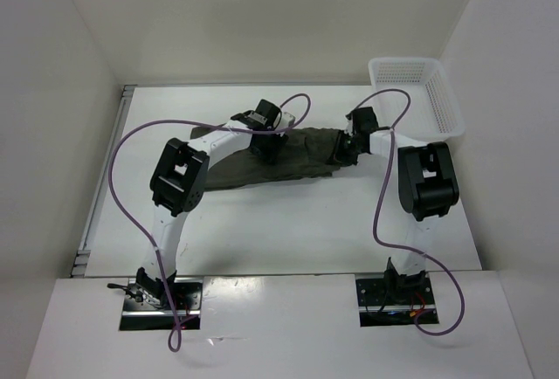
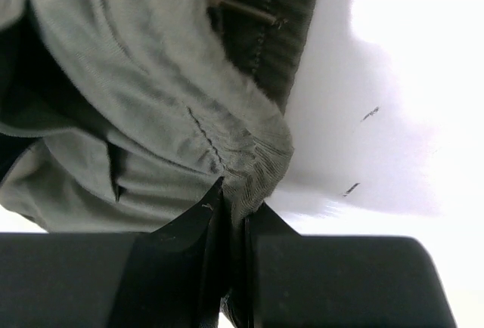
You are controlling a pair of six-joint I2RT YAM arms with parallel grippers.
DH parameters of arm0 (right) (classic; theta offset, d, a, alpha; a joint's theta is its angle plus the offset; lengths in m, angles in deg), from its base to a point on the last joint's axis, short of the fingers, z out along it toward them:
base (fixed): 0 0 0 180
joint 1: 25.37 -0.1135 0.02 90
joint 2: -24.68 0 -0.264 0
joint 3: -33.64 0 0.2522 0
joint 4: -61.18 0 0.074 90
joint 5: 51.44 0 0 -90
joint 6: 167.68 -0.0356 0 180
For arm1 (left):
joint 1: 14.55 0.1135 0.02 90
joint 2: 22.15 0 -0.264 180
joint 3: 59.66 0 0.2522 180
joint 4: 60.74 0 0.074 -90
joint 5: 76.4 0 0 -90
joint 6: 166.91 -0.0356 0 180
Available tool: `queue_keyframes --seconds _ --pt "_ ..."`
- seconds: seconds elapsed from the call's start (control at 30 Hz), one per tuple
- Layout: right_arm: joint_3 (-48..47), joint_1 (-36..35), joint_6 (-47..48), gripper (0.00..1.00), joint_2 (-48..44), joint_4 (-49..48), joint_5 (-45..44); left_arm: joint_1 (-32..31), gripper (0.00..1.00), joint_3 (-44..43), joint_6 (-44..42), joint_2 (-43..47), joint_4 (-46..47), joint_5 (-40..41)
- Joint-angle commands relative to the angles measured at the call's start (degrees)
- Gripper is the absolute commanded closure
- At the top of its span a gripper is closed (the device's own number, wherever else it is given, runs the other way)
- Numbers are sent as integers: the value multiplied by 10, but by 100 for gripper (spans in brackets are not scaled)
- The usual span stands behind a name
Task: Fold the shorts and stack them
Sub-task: Fold the shorts
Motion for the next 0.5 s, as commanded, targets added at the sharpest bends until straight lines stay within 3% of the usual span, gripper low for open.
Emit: queue_keyframes --seconds 0.0,0.17,0.23,0.47 --pt "-56 3 98 100 -40 27 -3 1 43 9 -2 8 8 3" --pt "-108 24 182 100 -78 93 -22 1 41 9 -2 45 22 45" --pt "-121 37 204 100 -98 101 -53 1 33 9 -2 66 27 61" --pt "-132 42 274 100 -175 113 -158 14 29 91 -2 125 46 72"
